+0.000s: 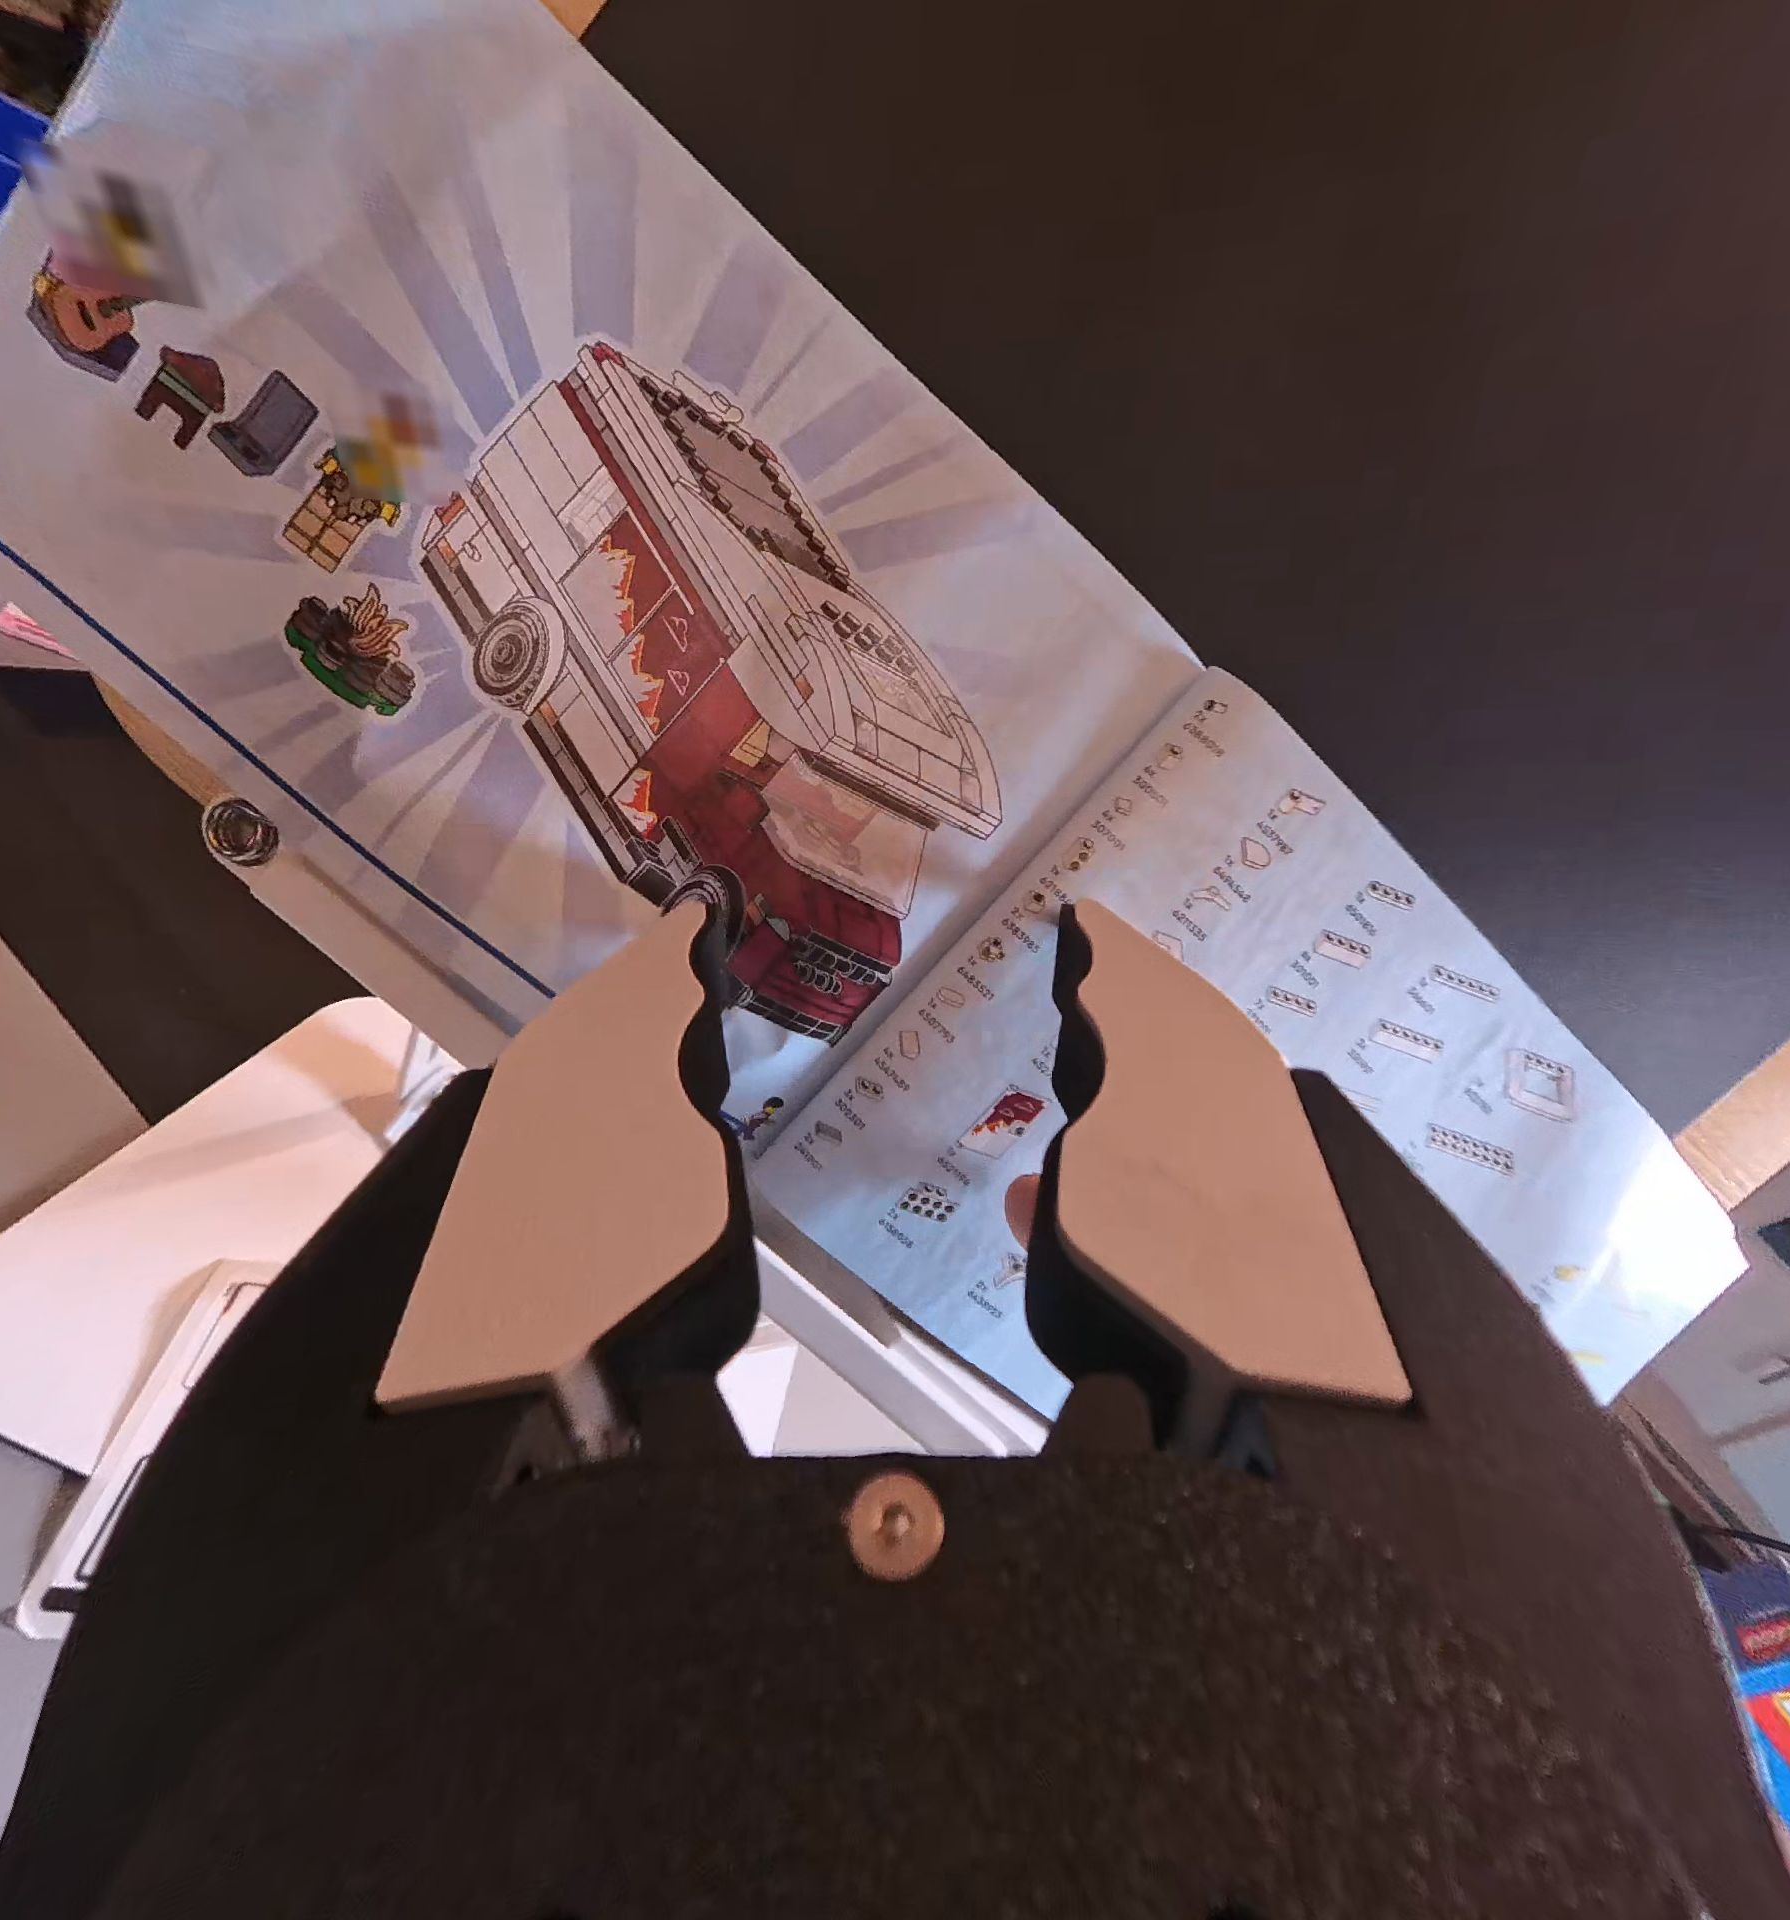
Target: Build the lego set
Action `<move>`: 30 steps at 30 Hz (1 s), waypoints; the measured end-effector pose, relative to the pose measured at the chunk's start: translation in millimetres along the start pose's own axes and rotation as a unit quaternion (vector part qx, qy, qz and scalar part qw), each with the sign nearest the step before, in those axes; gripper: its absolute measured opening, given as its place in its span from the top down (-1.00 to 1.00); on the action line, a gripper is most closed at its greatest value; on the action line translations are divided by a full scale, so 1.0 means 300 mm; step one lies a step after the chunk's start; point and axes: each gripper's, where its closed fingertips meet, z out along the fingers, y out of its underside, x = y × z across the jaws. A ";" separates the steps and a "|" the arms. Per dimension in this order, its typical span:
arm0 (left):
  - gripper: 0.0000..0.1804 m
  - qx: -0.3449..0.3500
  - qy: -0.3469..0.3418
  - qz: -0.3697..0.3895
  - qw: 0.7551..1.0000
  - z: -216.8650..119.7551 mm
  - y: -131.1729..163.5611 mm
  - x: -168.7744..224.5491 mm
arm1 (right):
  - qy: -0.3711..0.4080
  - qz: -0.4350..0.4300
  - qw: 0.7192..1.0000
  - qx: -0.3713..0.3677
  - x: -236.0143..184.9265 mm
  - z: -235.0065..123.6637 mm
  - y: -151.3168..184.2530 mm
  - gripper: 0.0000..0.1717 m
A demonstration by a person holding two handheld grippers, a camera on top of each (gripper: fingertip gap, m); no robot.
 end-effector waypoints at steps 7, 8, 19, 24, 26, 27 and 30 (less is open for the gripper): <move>1.00 0.089 0.021 -0.007 0.996 -0.101 -0.069 0.164 | -0.005 0.019 1.000 0.007 -0.002 0.002 -0.002 0.26; 1.00 0.087 0.052 0.006 0.995 -0.079 -0.065 0.238 | -0.005 0.021 1.000 0.007 -0.003 0.002 -0.002 0.26; 1.00 0.018 0.014 0.035 0.999 0.156 0.057 0.298 | -0.020 0.102 0.995 0.001 0.208 -0.045 0.204 0.28; 1.00 0.012 -0.004 0.053 0.998 0.150 0.064 0.279 | -0.007 0.151 0.987 0.047 0.367 -0.076 0.287 0.47; 1.00 0.007 -0.010 0.056 0.998 0.150 0.065 0.278 | -0.002 0.162 0.986 0.044 0.399 -0.084 0.308 0.49; 1.00 0.005 -0.013 0.057 0.998 0.149 0.066 0.278 | 0.000 0.168 0.985 0.026 0.405 -0.082 0.330 0.38; 1.00 0.000 -0.029 0.060 0.998 0.146 0.066 0.279 | -0.010 0.196 0.981 0.006 0.399 -0.110 0.351 0.33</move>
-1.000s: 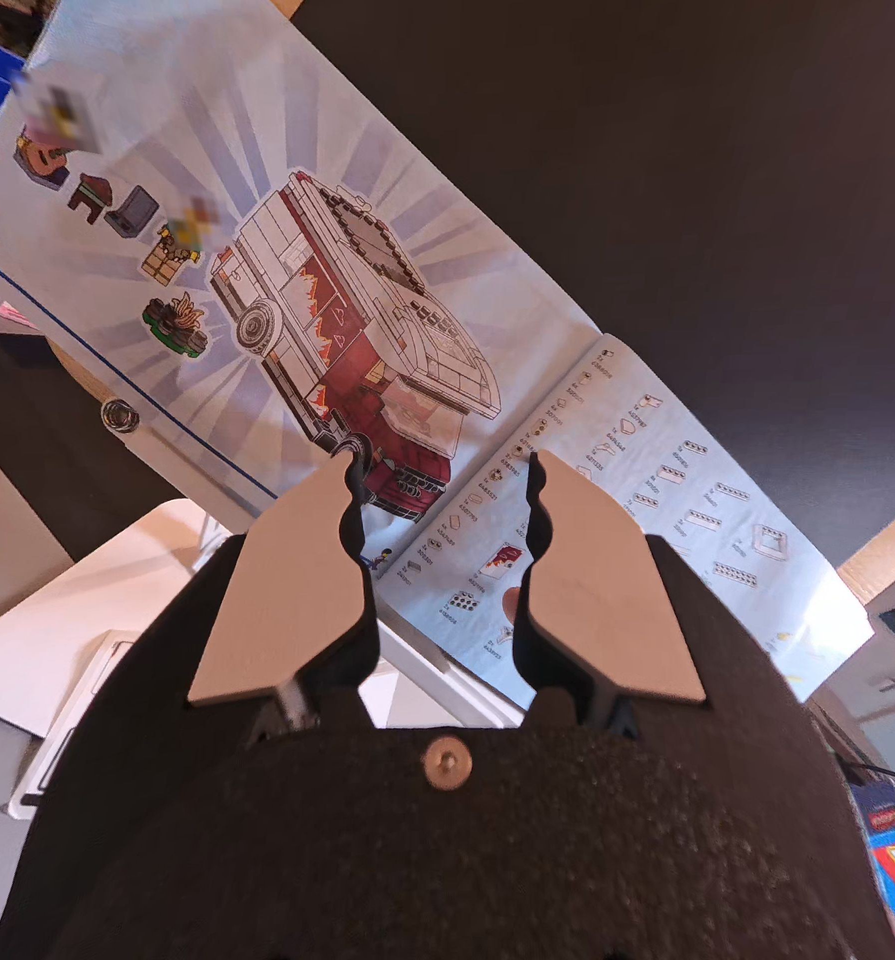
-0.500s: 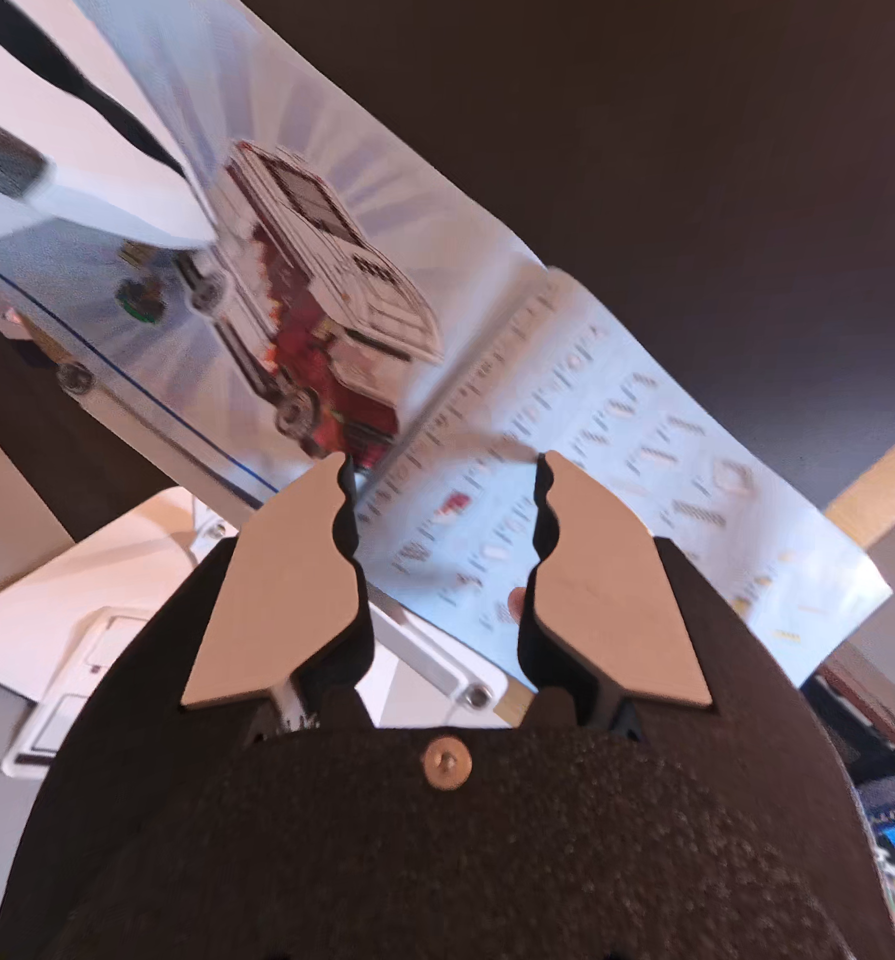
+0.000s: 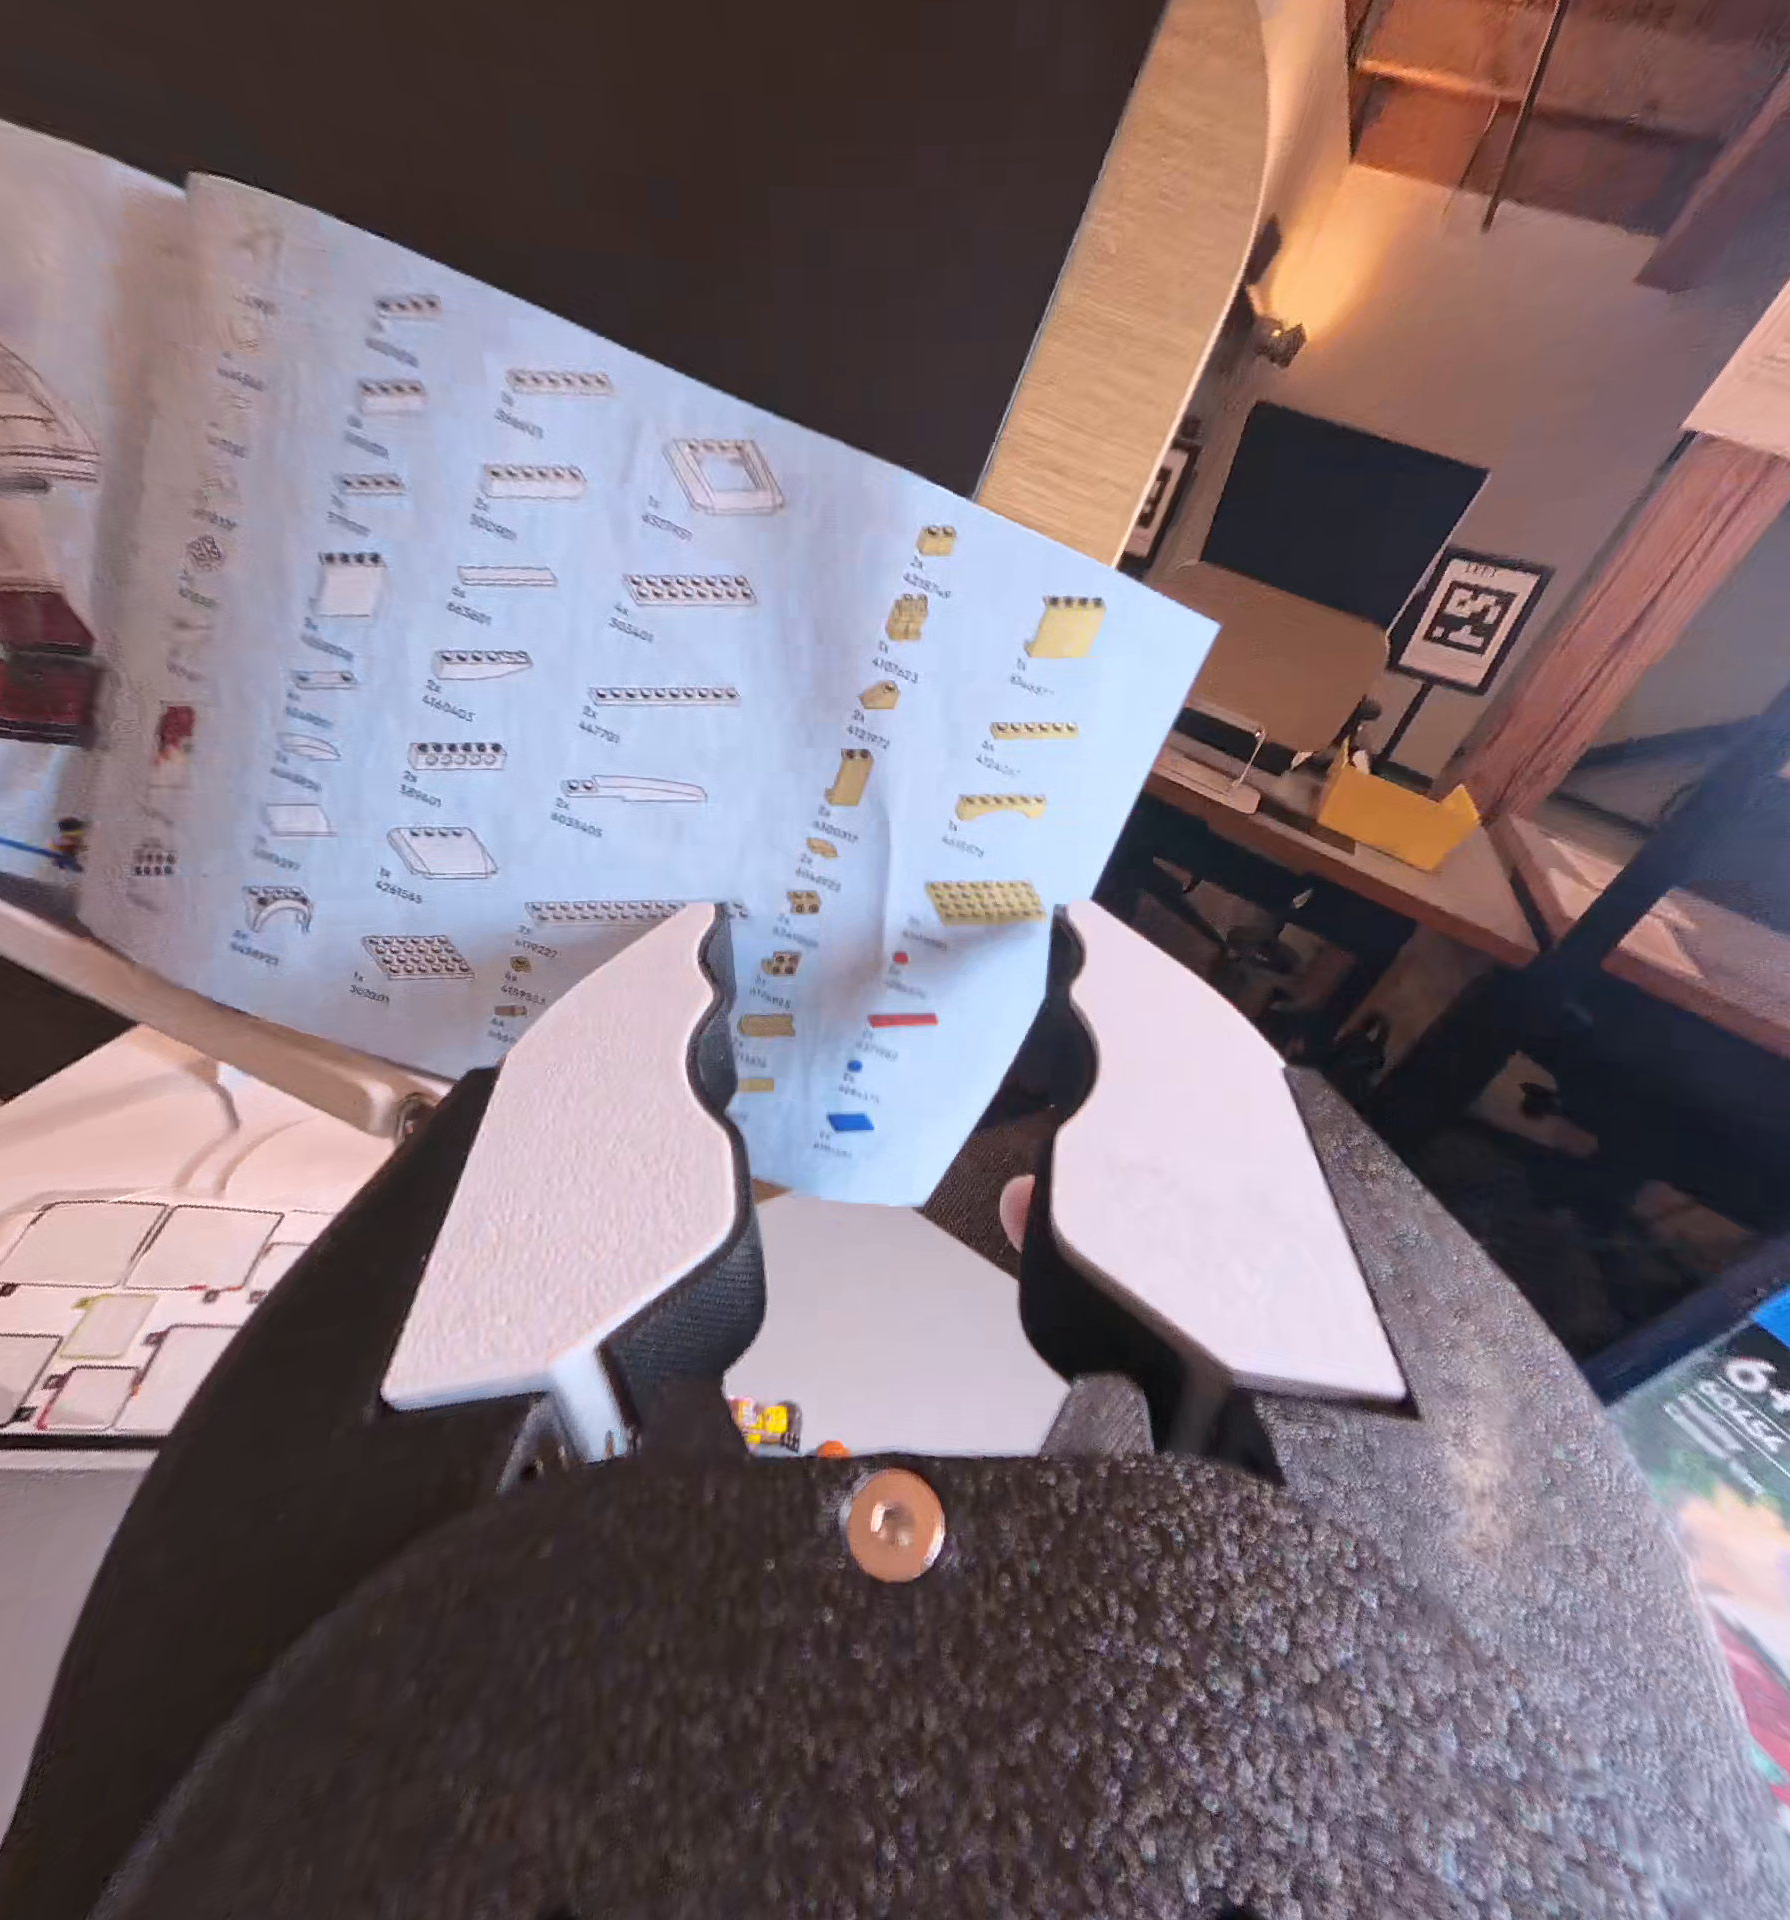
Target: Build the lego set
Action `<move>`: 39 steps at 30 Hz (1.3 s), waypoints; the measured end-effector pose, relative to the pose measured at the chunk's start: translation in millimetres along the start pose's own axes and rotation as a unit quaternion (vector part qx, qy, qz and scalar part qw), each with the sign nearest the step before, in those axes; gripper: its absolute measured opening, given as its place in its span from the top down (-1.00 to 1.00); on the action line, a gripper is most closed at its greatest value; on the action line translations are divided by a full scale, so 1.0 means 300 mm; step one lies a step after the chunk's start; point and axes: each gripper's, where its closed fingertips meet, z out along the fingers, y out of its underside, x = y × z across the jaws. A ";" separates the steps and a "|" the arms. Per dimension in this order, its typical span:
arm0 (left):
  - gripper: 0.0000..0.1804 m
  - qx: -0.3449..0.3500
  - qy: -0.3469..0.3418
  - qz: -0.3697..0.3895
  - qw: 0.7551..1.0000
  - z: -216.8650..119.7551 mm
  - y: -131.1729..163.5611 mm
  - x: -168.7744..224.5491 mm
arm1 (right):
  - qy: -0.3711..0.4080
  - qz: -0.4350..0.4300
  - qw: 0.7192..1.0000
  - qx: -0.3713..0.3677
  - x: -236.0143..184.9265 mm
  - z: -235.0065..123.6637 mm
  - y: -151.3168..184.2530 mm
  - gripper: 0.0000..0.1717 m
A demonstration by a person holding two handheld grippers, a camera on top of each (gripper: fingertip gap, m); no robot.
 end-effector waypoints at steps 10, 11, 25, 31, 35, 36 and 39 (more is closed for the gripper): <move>1.00 0.048 0.093 0.127 0.986 0.046 -0.198 0.405 | 0.006 -0.069 0.997 -0.014 -0.230 -0.151 0.122 0.72; 1.00 0.024 0.083 0.139 0.986 0.092 -0.192 0.417 | 0.010 -0.070 0.997 -0.027 -0.242 -0.145 0.152 0.72; 1.00 -0.031 0.062 0.157 0.985 0.207 -0.195 0.416 | 0.145 -0.344 0.923 -0.096 -0.140 -0.122 0.210 0.96; 1.00 -0.032 0.087 0.146 0.985 0.191 -0.191 0.417 | 0.151 -0.547 0.820 -0.068 -0.136 -0.069 0.038 0.88; 1.00 -0.018 0.112 0.113 0.987 0.187 -0.179 0.418 | 0.081 -0.503 0.852 -0.125 -0.104 -0.019 0.063 0.76; 1.00 -0.001 0.133 0.098 0.986 0.172 -0.183 0.428 | 0.071 -0.486 0.861 -0.135 -0.104 -0.032 0.061 0.55; 1.00 0.055 0.156 0.008 0.986 0.076 -0.189 0.377 | 0.025 -0.393 0.913 -0.103 -0.171 -0.102 0.013 0.46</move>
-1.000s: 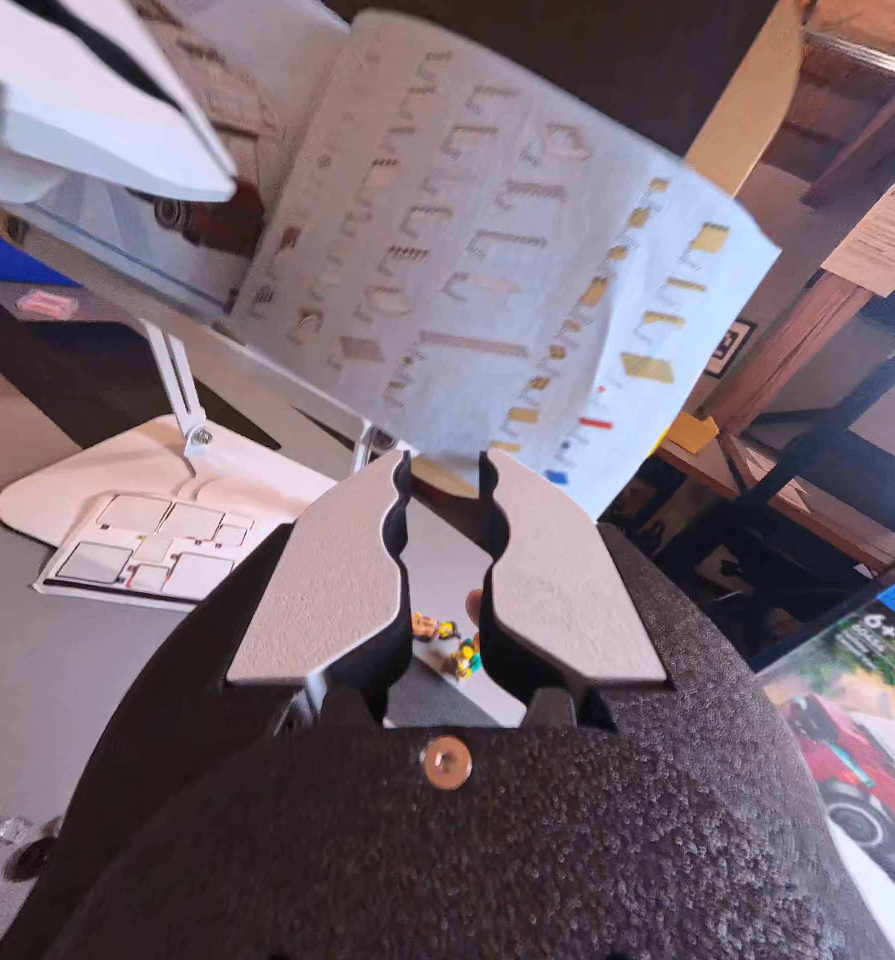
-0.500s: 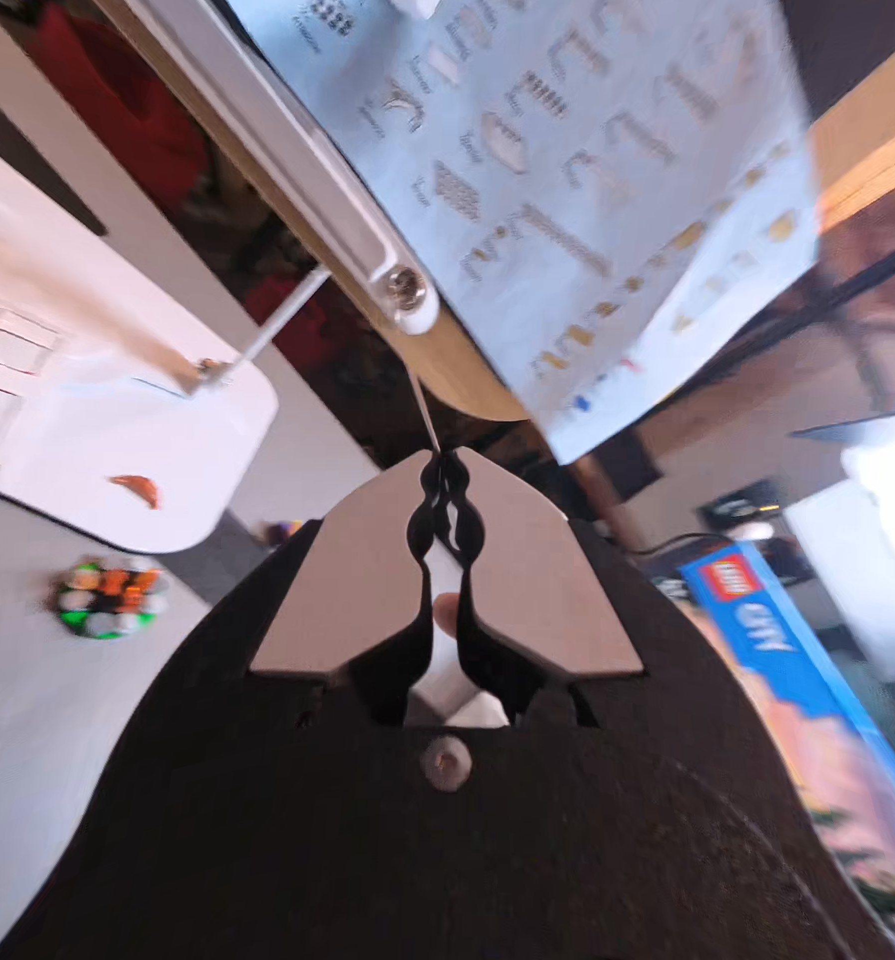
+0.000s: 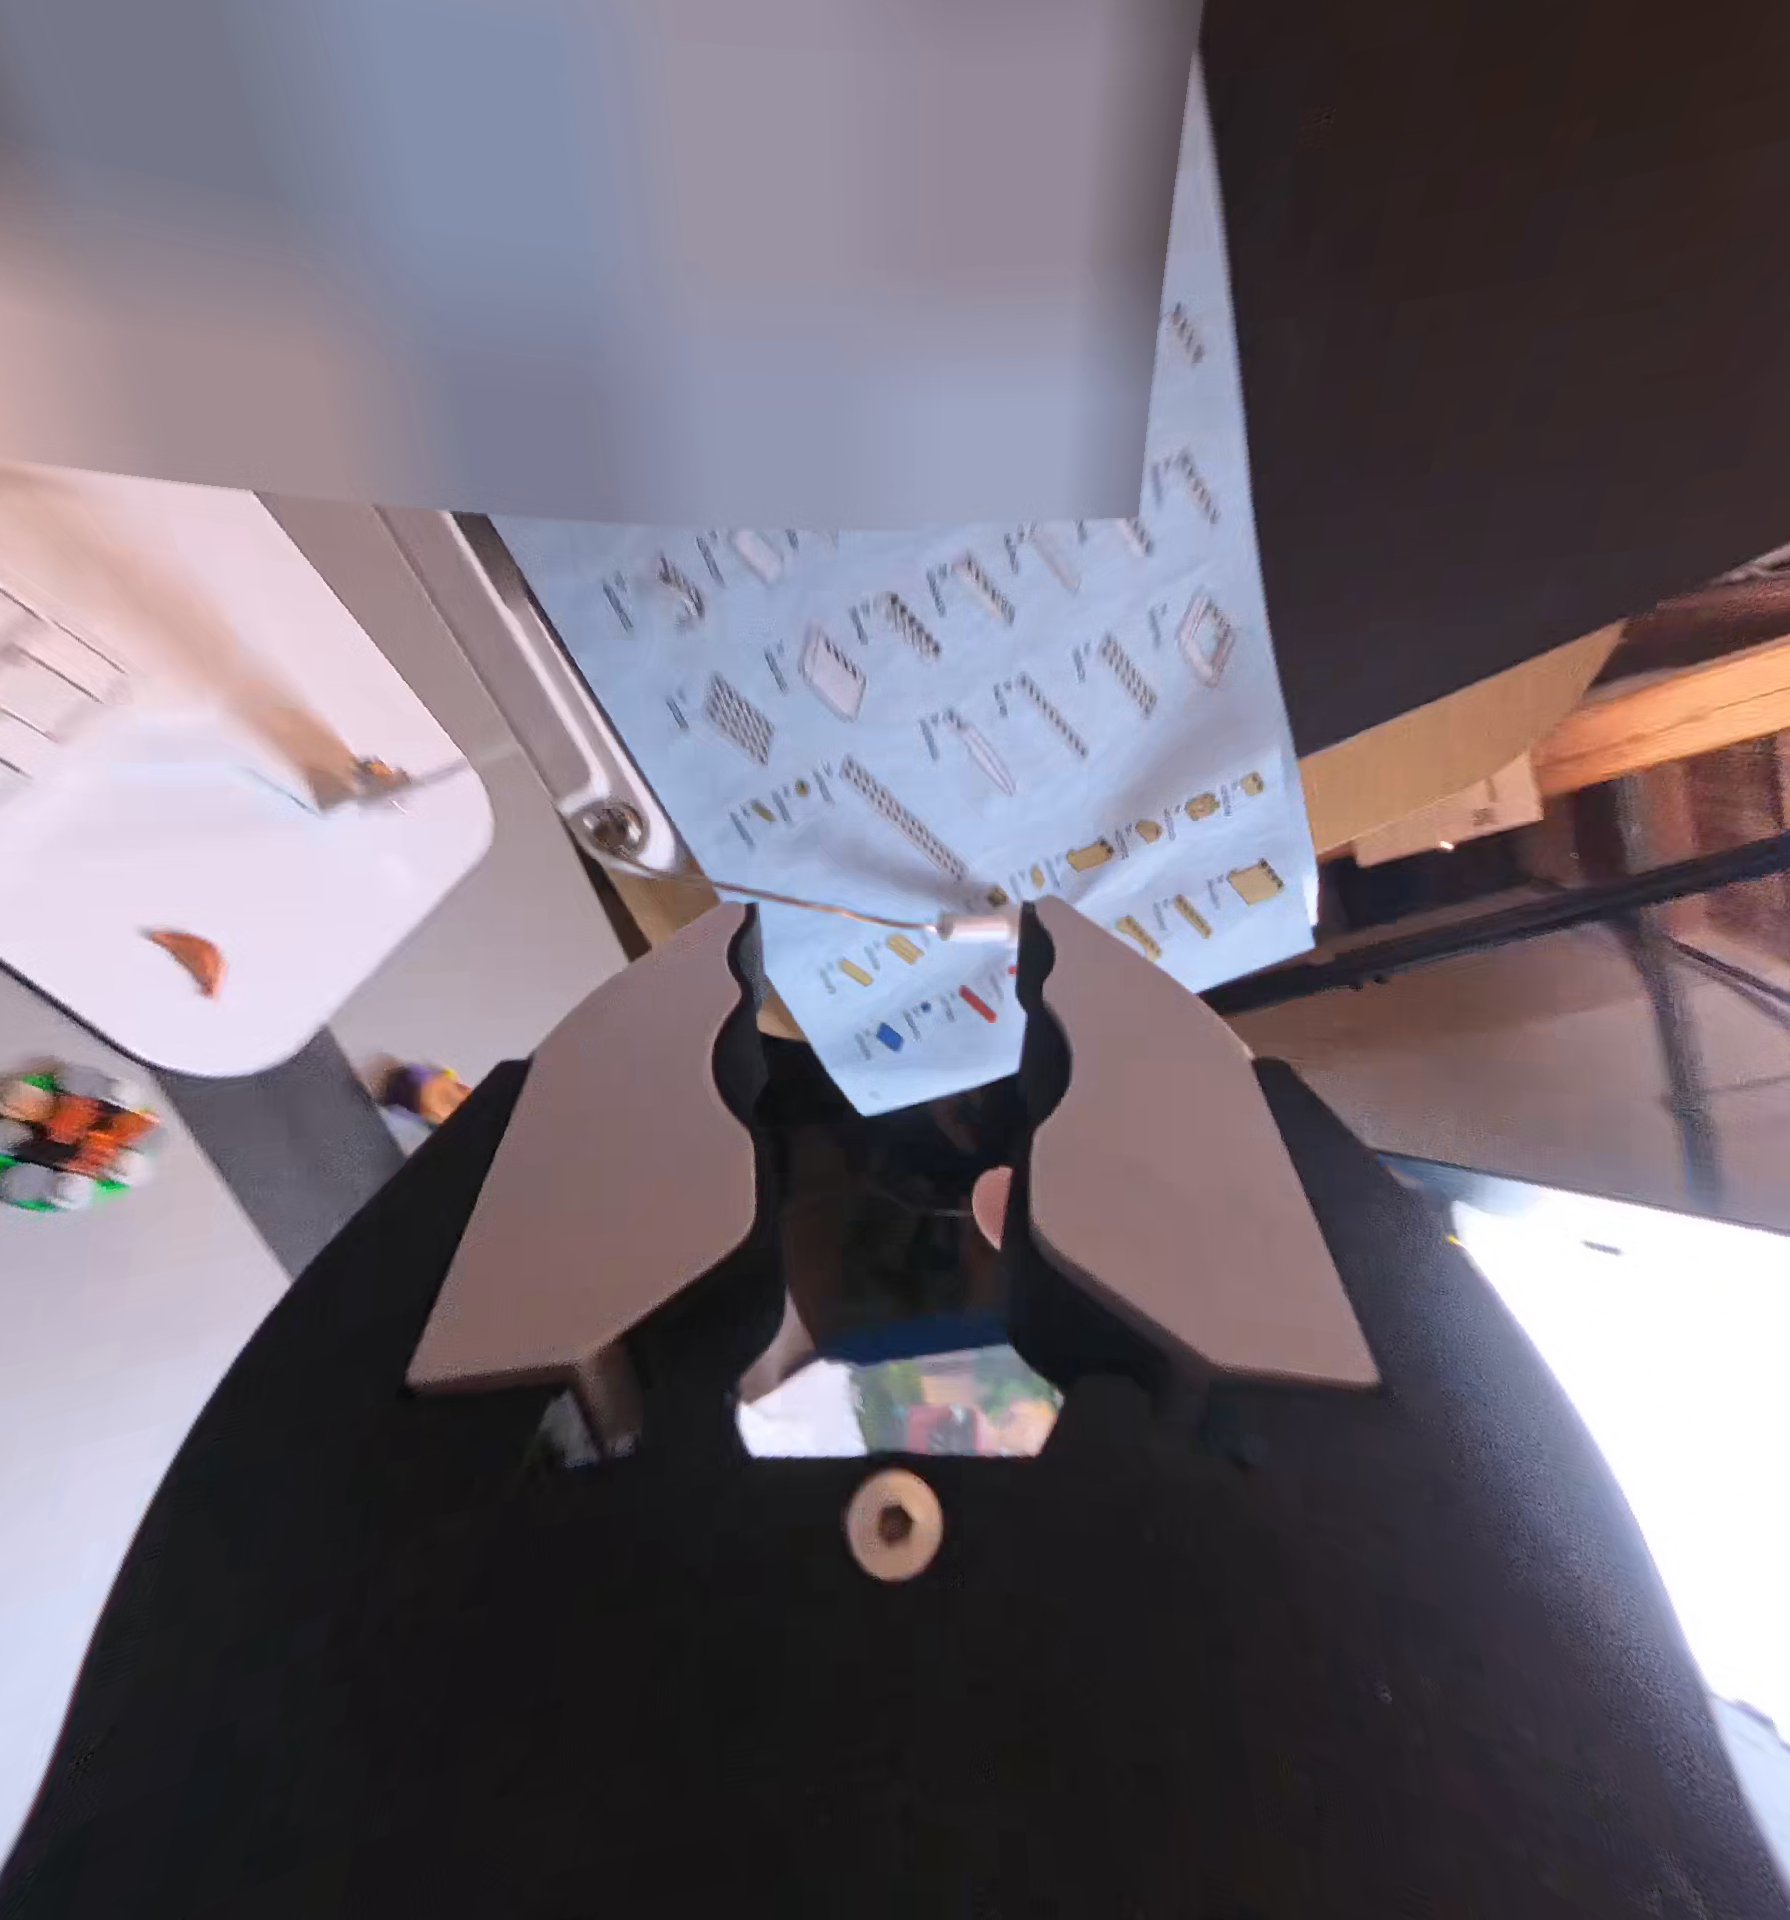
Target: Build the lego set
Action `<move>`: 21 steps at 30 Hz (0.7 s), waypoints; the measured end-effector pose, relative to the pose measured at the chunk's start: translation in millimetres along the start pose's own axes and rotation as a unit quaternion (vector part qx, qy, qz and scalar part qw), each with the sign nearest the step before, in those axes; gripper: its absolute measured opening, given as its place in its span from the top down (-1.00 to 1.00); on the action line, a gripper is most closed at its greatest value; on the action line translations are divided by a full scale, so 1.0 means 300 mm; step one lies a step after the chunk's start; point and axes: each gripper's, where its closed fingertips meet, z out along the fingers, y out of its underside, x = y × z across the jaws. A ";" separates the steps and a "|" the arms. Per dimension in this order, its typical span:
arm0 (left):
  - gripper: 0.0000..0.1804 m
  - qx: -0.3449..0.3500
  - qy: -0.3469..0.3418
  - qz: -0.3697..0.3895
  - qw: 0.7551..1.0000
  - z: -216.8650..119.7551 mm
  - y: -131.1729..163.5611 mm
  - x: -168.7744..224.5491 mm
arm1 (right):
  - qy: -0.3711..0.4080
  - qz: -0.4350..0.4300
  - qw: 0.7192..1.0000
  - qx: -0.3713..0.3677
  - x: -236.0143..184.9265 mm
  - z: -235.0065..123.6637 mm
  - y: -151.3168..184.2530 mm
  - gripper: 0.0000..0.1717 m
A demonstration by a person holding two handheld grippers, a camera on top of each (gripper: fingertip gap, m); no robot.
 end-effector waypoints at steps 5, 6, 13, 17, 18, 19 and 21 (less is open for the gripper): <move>1.00 0.027 -0.034 -0.187 0.981 -0.197 0.167 -0.142 | -0.117 0.065 0.981 0.137 -0.170 -0.071 -0.247 0.63; 1.00 0.025 -0.042 -0.209 0.977 -0.225 0.213 -0.164 | -0.126 0.070 0.979 0.143 -0.196 -0.056 -0.289 0.64; 1.00 0.015 0.012 -0.364 0.931 -0.271 0.416 -0.091 | -0.103 0.114 0.983 0.103 -0.201 0.168 -0.448 0.75; 0.70 0.079 0.088 -0.524 0.844 -0.238 0.423 -0.086 | -0.082 0.131 0.984 0.086 -0.192 0.196 -0.458 0.80; 0.60 0.098 0.100 -0.564 0.814 -0.232 0.419 -0.100 | -0.078 0.132 0.985 0.084 -0.192 0.196 -0.459 0.80; 0.50 0.111 0.104 -0.592 0.792 -0.223 0.419 -0.114 | -0.077 0.134 0.984 0.086 -0.194 0.196 -0.461 0.80; 0.36 0.123 0.100 -0.628 0.762 -0.193 0.434 -0.137 | -0.078 0.149 0.982 0.088 -0.193 0.198 -0.464 0.80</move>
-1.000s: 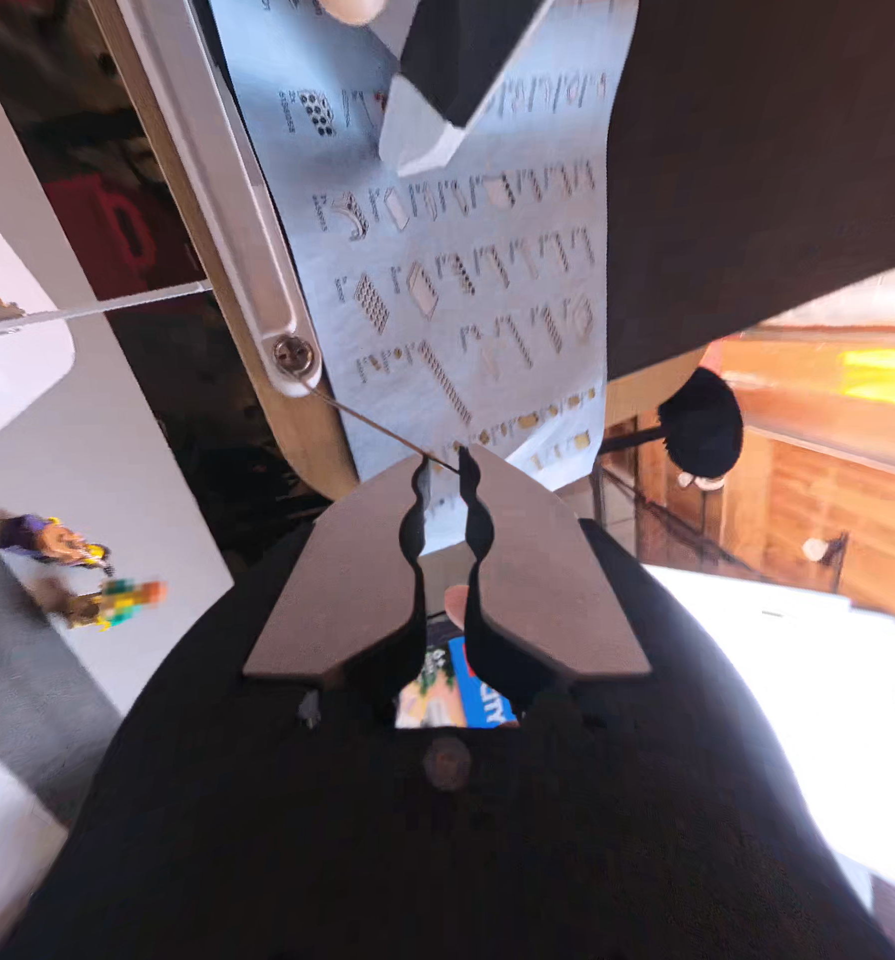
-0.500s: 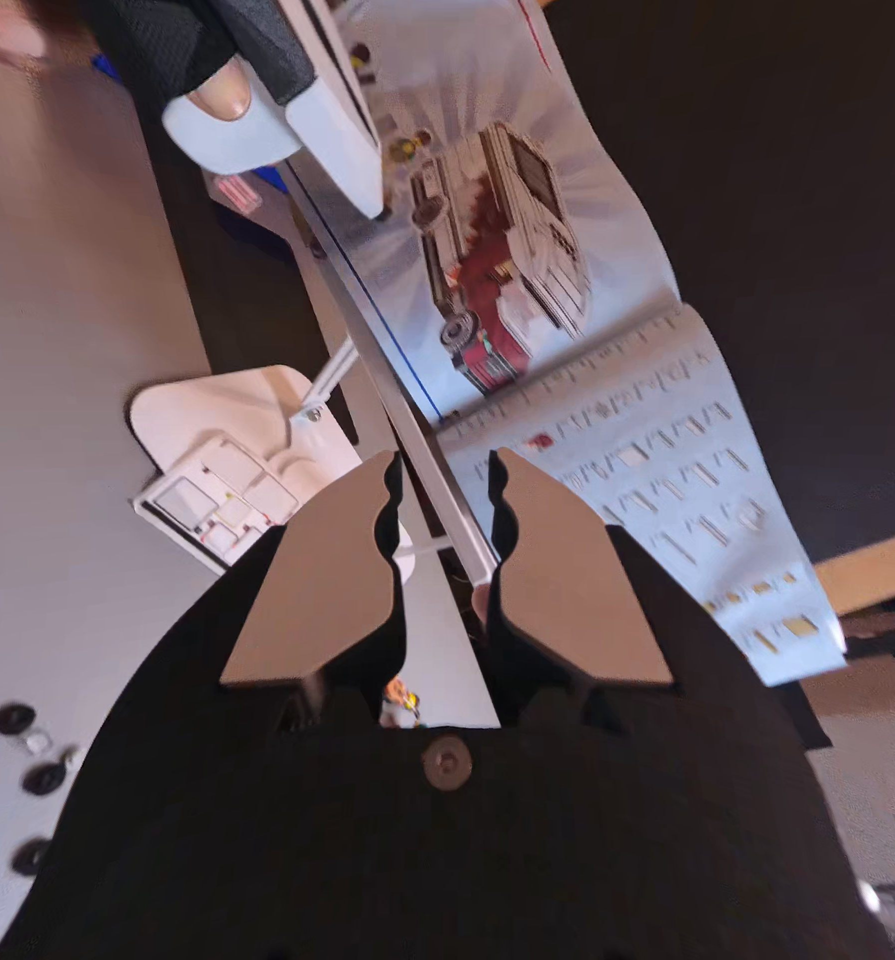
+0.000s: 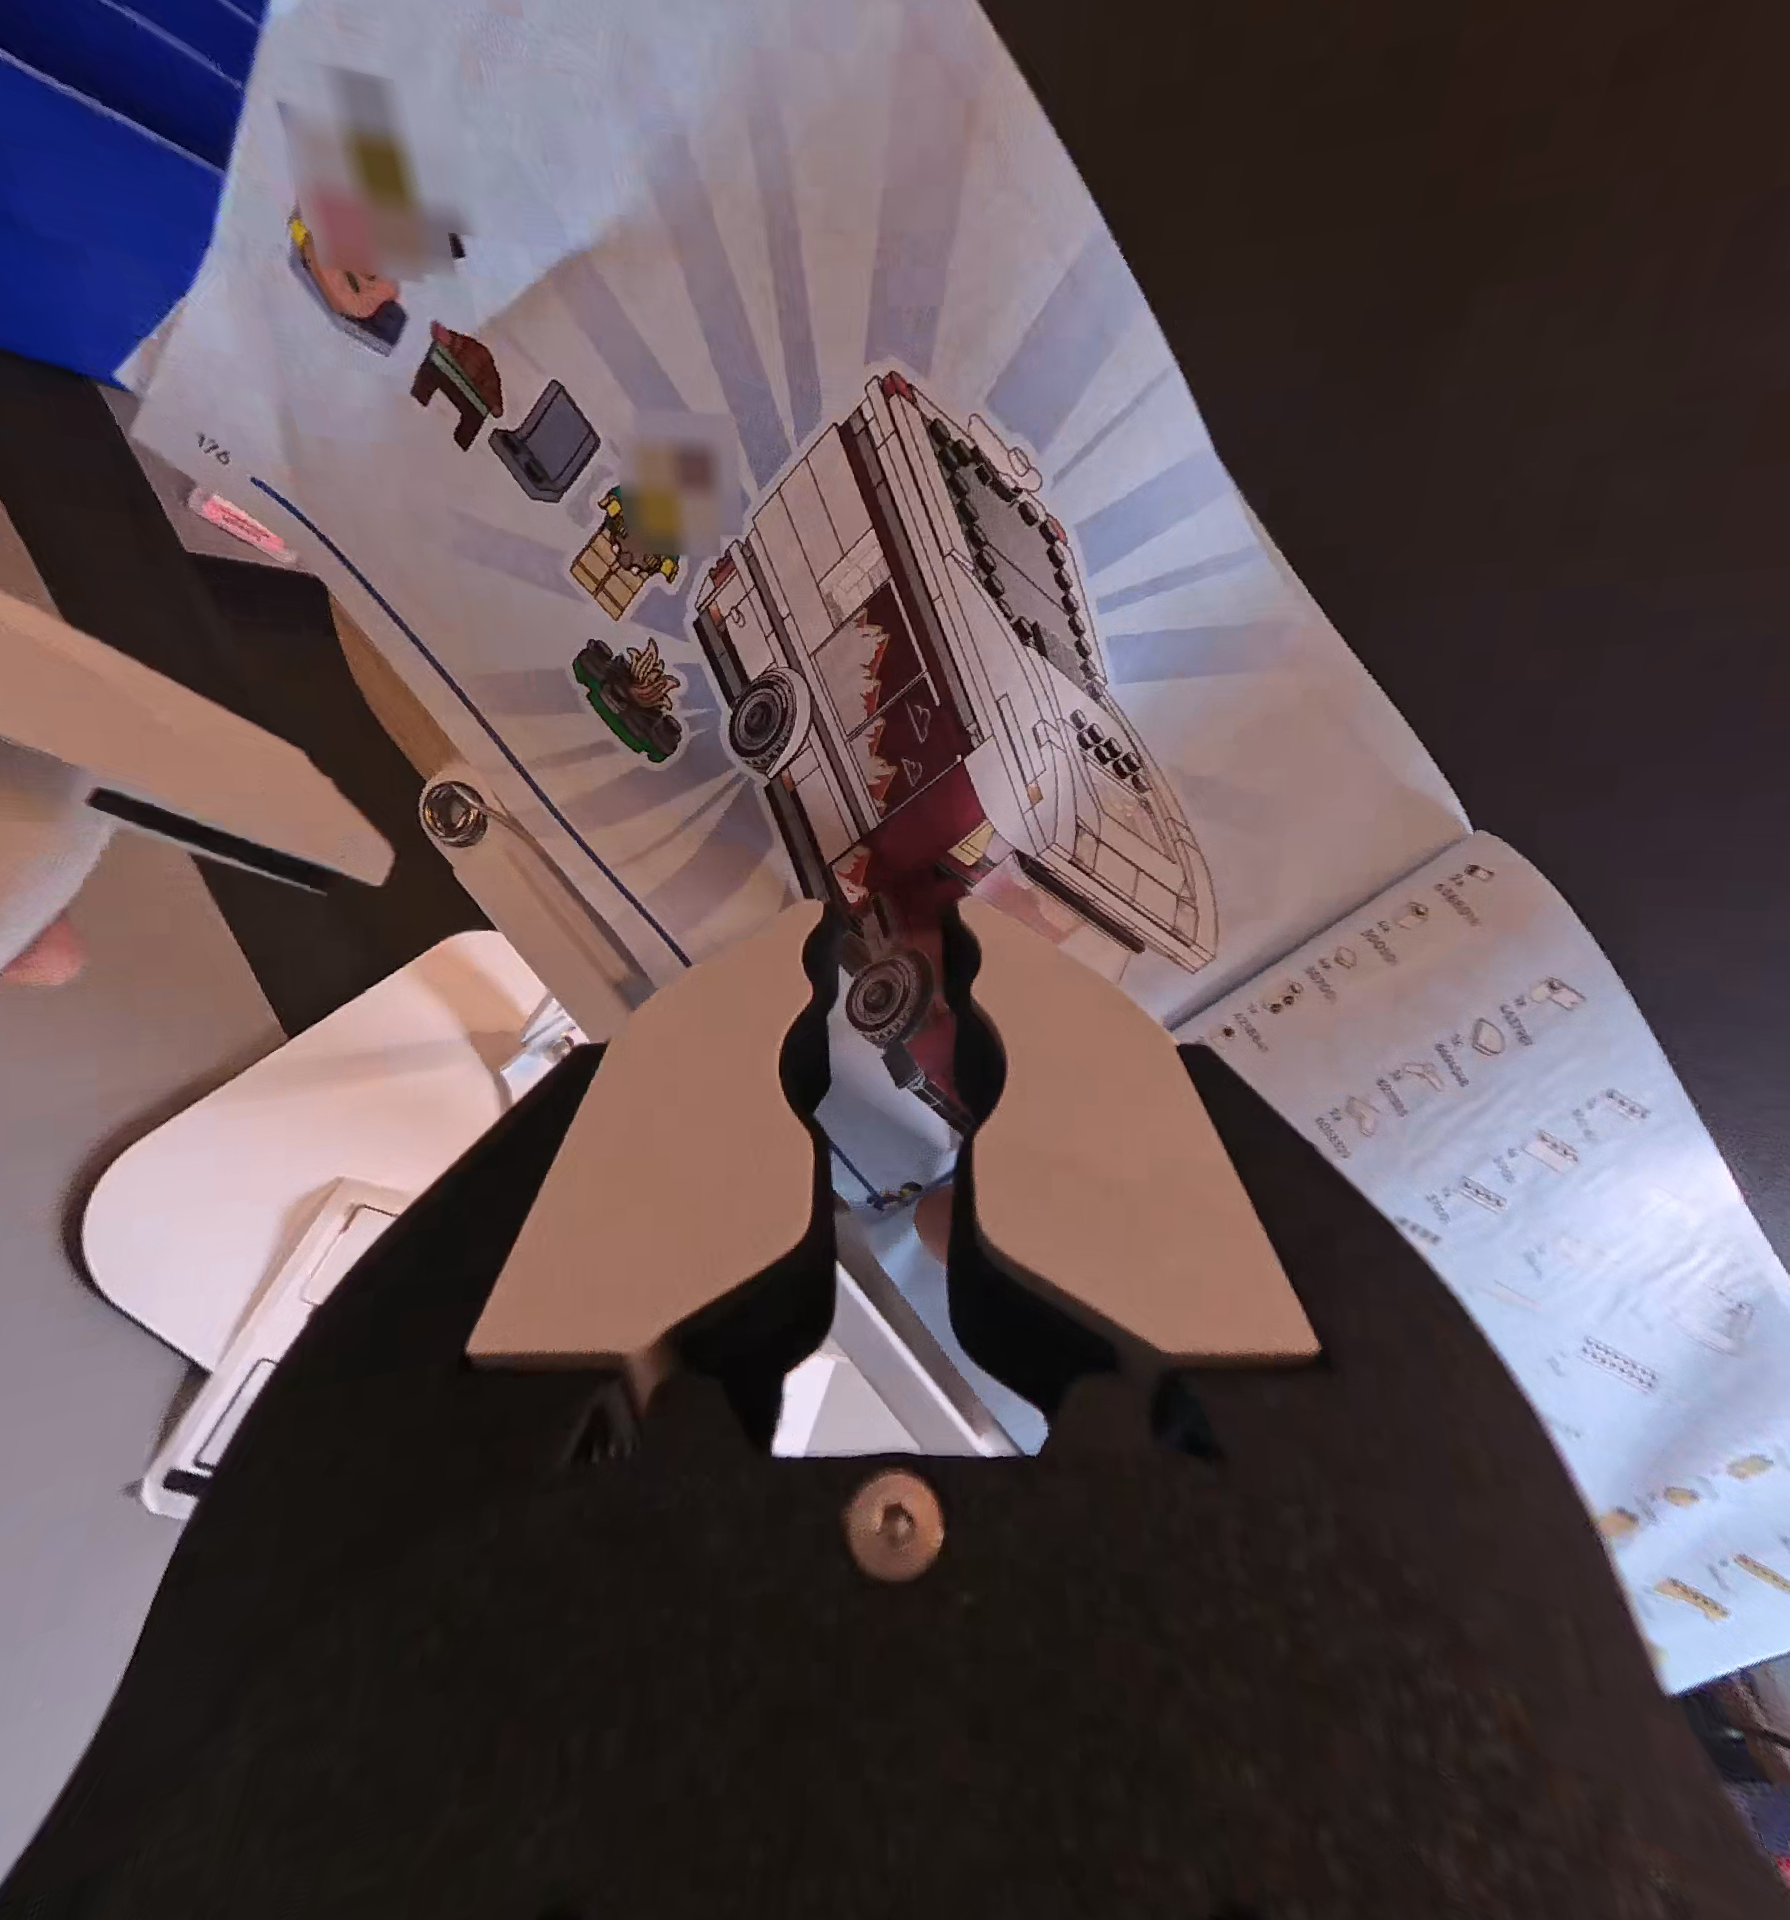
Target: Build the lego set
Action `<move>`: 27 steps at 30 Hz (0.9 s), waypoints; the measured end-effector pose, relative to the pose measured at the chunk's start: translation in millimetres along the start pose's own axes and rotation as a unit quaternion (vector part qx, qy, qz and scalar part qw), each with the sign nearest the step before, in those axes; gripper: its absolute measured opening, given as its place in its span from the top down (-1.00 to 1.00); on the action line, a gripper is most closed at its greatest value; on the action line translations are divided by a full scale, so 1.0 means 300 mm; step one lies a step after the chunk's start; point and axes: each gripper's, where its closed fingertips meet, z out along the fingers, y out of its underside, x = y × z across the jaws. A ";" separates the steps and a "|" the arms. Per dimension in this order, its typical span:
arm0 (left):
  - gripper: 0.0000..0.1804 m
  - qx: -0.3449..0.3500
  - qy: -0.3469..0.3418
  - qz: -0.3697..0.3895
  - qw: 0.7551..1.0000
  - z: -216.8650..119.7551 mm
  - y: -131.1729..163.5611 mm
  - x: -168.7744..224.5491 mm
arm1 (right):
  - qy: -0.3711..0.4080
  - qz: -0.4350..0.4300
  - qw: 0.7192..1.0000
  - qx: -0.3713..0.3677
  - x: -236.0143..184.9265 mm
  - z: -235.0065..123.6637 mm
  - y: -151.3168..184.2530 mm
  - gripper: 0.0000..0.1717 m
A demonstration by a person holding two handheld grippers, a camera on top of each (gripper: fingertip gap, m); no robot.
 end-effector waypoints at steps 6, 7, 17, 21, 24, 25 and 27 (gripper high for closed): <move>0.50 0.048 0.071 -0.070 0.994 0.033 -0.016 0.045 | -0.004 0.023 1.000 0.012 0.007 0.020 -0.045 0.79; 0.55 0.053 0.074 -0.071 0.993 0.030 -0.019 0.046 | 0.002 0.013 1.000 0.015 0.012 0.024 -0.055 0.79; 0.73 0.016 0.008 0.062 0.998 -0.009 0.004 0.040 | -0.043 0.011 0.999 0.024 0.019 -0.003 -0.067 0.75; 0.74 0.013 -0.020 0.180 0.983 -0.018 -0.036 0.075 | -0.043 0.051 0.997 0.035 0.055 -0.069 -0.005 0.72; 0.73 0.038 0.003 0.233 0.972 -0.026 -0.091 0.163 | -0.043 0.094 0.994 0.042 0.081 -0.099 0.039 0.70; 0.75 0.039 0.010 0.247 0.968 -0.024 -0.100 0.195 | -0.050 0.098 0.993 0.048 0.079 -0.106 0.046 0.68; 0.84 0.050 0.022 0.283 0.957 -0.020 -0.118 0.273 | -0.059 0.092 0.992 0.057 0.064 -0.118 0.054 0.59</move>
